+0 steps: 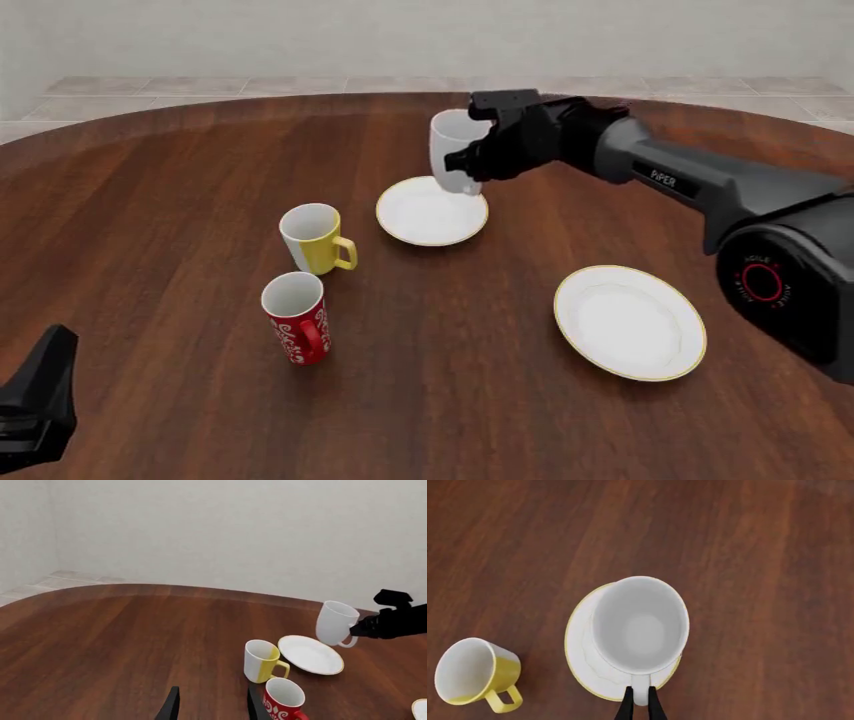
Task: Put the white mug on the left plate.
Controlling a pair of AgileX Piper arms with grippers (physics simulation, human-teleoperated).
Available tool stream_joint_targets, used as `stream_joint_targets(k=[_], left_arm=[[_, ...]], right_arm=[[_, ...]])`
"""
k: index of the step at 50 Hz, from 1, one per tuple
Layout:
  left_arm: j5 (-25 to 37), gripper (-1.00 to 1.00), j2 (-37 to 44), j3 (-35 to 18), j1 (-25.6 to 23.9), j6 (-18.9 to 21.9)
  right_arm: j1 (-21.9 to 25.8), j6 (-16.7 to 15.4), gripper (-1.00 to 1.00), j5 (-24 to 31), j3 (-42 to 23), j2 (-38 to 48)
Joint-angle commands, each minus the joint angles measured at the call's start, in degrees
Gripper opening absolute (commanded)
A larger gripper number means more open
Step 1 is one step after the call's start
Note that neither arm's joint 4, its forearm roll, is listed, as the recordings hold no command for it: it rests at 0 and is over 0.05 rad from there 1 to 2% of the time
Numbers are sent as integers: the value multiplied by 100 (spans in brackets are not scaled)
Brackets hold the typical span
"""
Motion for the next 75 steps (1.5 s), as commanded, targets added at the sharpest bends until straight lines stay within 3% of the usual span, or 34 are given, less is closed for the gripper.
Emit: stream_joint_targets(k=[1, 42, 75], left_arm=[[2, 100, 0, 2, 2, 6], [3, 100, 0, 15, 26, 31], [7, 100, 0, 10, 39, 27]], right_arm=[[54, 103, -100, -56, -11, 45], [185, 329, -100, -171, -82, 432], [259, 233, -100, -309, 107, 264]])
